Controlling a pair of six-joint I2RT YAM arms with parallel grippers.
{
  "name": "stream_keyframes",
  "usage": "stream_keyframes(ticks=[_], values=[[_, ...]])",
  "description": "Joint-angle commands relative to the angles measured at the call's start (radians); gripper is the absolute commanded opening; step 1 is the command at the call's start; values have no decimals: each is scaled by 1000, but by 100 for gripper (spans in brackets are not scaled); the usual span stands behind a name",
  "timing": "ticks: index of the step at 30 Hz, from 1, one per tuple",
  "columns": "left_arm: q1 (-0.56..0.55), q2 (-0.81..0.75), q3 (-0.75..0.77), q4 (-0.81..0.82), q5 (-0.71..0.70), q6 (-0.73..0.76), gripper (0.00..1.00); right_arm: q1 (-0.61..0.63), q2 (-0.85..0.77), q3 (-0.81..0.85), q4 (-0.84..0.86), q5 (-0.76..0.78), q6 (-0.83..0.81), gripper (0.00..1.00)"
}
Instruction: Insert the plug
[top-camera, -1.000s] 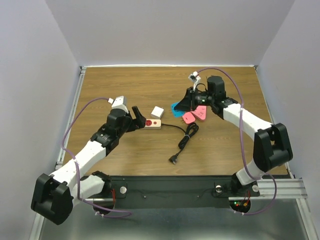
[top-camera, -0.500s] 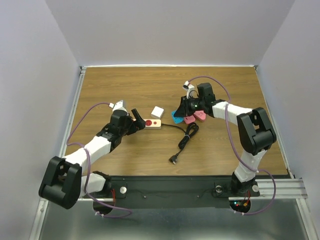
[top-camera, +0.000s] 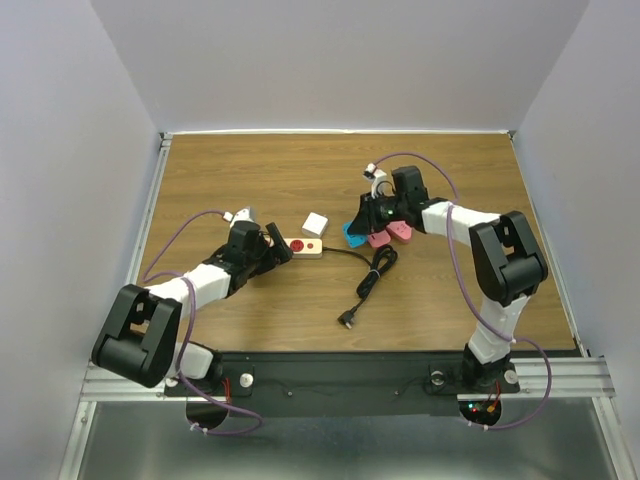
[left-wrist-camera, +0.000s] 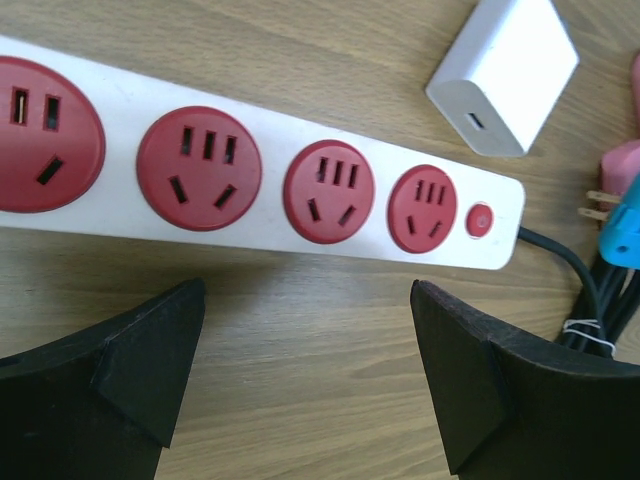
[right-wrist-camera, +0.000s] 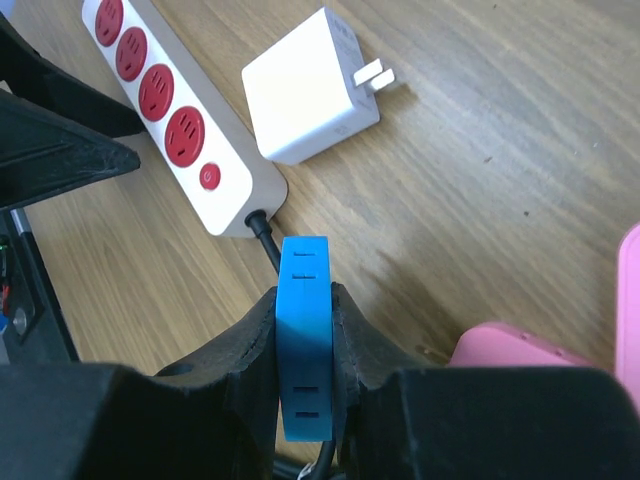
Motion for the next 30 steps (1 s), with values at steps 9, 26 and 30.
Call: stream_keyframes(ticks=[9,26,30], values=[[30,16,62,18,-62,9,95,14,65,34,26,15,-65,0],[81,131,95,76,-88,55,96,142,63,-37,-42,-123,-77,0],[81,167,123,96,-74,61,96,184,36,-64,-51,-130,-77,1]])
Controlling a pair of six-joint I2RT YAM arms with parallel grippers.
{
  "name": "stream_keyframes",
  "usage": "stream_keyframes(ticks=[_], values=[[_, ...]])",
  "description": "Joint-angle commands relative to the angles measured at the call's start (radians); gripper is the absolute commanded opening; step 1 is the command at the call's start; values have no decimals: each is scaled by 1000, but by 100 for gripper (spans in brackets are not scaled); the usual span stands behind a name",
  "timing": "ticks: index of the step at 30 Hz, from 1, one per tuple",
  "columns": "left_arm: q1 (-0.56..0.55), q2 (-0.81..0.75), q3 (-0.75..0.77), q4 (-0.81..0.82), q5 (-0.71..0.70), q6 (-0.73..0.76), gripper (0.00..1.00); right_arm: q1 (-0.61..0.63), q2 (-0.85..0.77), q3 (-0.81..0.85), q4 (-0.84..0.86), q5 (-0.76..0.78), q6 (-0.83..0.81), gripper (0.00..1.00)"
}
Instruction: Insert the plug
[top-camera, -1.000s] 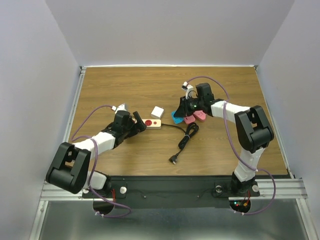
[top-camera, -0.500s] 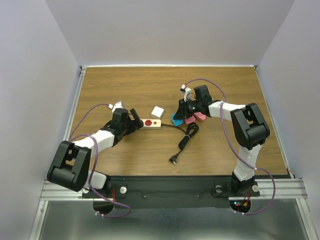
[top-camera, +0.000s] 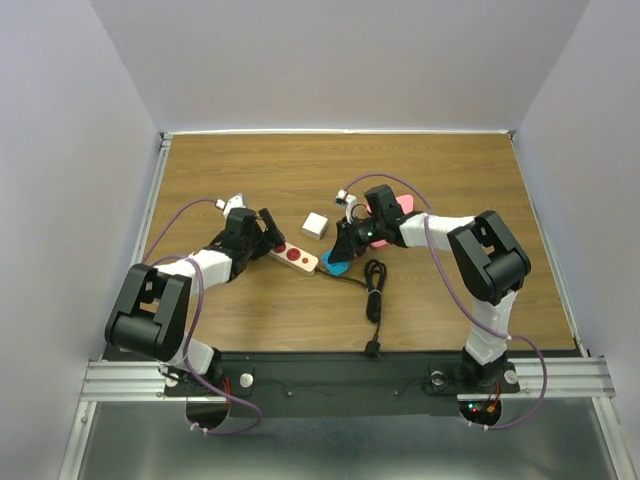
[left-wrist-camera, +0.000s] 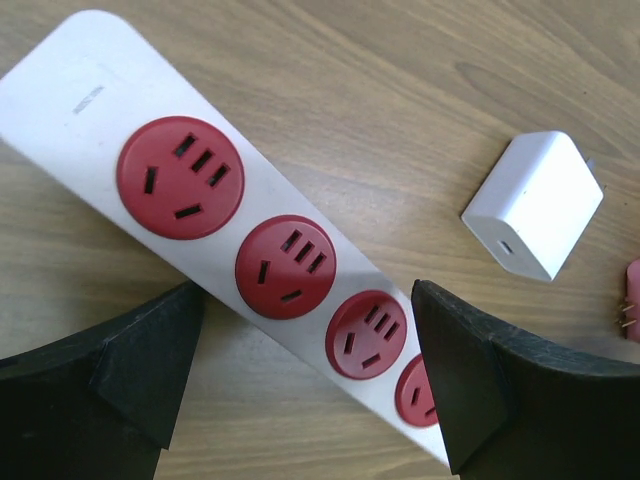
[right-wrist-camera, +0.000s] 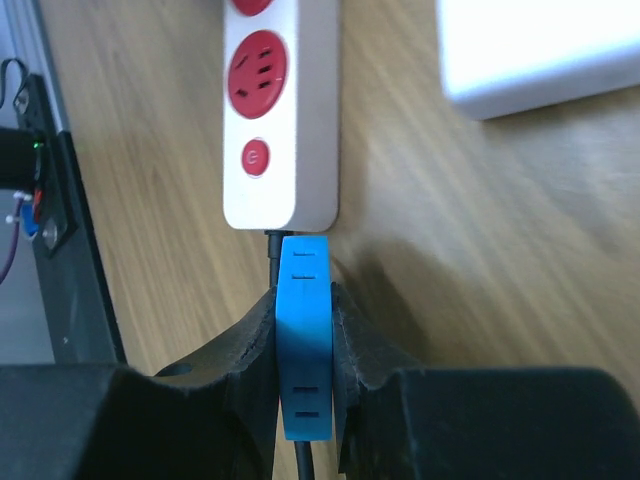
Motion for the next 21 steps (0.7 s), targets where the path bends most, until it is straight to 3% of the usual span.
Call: stream_keyframes(ticks=[1,6,9,14,17,21], values=[[4,41,42,29,3,27,96,47,-38,-44,-51,-30,-19,0],[0,109,92,-7,32,84,96,59,-79,-77,-51,-74,-5,1],[-3,126,108,-17,69,115,87,62,-125,-81,-52,-13,36,1],[-32,155,115,-37,80,139,60,62,-232,-55,-81,122,102,1],[-68,172,118,-42,84,141,53,61,-251,13,-138,172,122,1],[-124,175,118,-41,87,118,53,62,-231,104,-207,232,157,0]])
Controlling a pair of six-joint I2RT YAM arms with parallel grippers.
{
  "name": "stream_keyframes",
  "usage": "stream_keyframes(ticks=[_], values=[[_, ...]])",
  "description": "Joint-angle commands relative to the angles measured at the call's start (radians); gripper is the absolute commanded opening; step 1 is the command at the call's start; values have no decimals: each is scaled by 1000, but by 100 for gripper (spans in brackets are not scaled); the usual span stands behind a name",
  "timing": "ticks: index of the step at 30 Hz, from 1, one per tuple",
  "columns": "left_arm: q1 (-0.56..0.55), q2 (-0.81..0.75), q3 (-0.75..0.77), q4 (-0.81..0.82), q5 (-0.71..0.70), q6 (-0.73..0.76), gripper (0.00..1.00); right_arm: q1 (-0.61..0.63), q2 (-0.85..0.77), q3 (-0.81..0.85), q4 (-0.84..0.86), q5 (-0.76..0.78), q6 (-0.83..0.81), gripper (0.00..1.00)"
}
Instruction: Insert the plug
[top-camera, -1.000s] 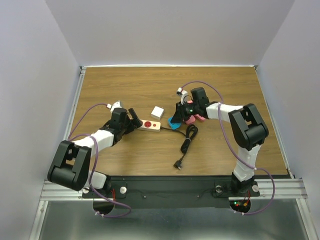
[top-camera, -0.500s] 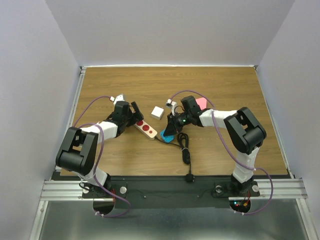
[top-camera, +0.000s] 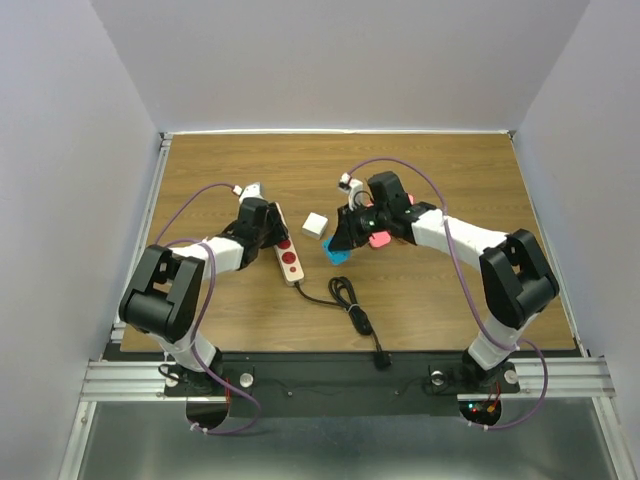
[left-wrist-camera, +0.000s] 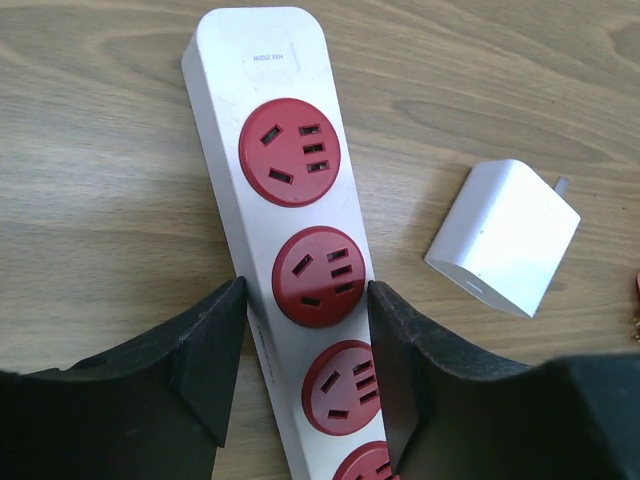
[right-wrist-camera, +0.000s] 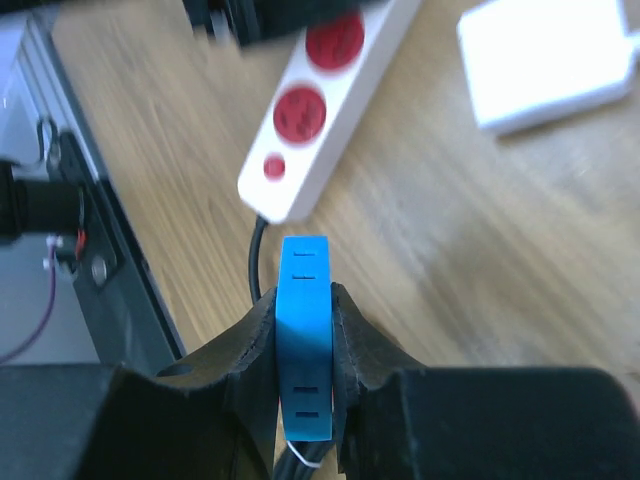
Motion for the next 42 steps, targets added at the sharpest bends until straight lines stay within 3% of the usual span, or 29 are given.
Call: stream_keyframes(ticks=[1,4,10,12,14,19,27,34,42], values=[[-91,34,-4,-79,83,-6,54,10,-8,108,-63,119,59,1],[-122,15,-7,-74,74,-32,57,27,26,169,-83,175,83,0],[-123,-41,-3,-100,49,-17,80,76,82,261,-138,250,181,0],[-123,-61,0,-101,69,3,84,105,99,286,-167,302,192,1],[-123,-74,2,-105,85,12,99,122,106,313,-210,346,218,0],[-108,-161,-3,-142,7,20,99,171,93,330,-236,400,292,0],[33,-264,-69,-151,-135,-14,99,224,142,382,-287,467,346,0],[110,-341,-112,-114,-153,-43,99,254,219,451,-334,495,352,0],[113,-368,-124,-104,-132,-42,99,267,280,523,-373,533,358,0]])
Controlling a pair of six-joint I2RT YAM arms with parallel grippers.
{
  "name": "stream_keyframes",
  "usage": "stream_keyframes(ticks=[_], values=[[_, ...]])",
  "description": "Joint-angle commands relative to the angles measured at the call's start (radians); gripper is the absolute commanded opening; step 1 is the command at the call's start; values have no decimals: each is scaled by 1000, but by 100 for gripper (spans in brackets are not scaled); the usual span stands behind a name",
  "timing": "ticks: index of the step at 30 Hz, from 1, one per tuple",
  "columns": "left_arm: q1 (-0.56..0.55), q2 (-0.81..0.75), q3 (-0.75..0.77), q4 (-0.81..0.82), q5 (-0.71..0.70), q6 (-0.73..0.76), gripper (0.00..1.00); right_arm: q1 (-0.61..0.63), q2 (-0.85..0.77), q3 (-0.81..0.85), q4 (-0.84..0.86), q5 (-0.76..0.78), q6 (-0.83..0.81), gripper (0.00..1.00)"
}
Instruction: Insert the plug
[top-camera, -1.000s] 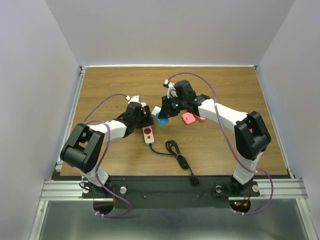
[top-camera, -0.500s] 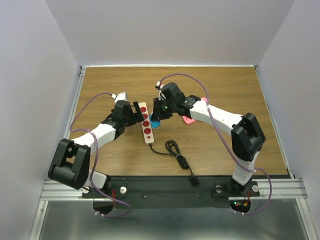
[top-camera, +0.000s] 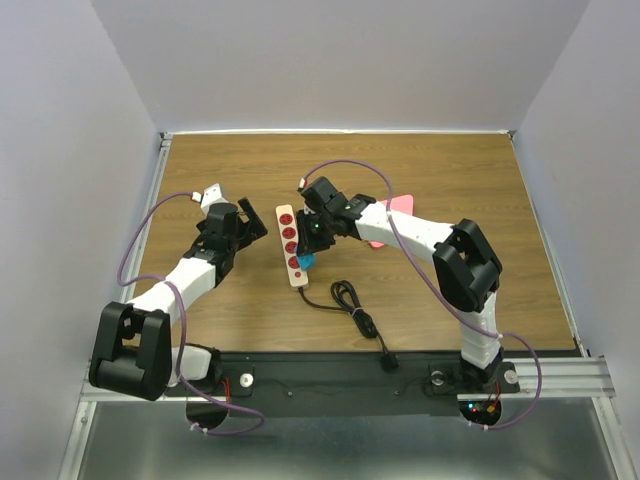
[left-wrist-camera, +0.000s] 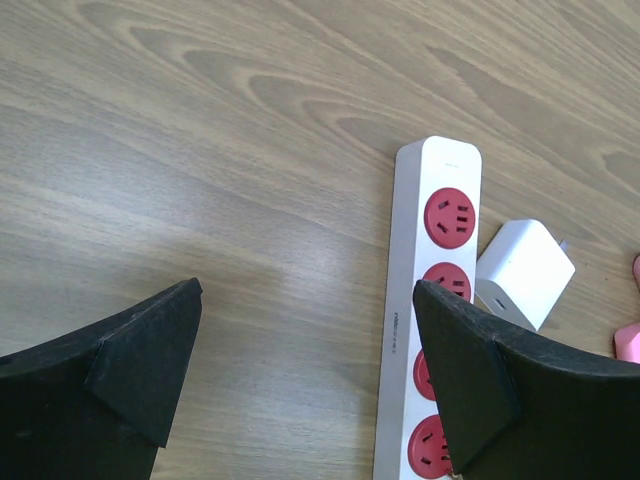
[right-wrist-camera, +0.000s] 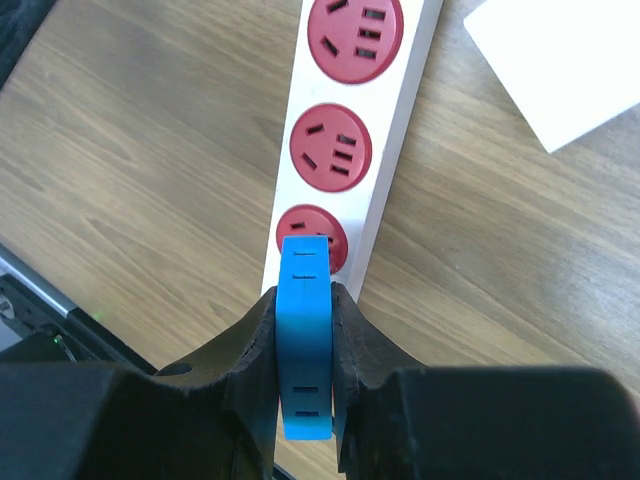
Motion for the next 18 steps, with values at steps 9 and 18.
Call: stream_keyframes(ticks=[9,18], values=[[2,-29,-16,38,11,-3,99,14,39,114,-58,62,14,0],[2,-25,-17,41,17,-1,99,29,49,147,-96,62,15,0]])
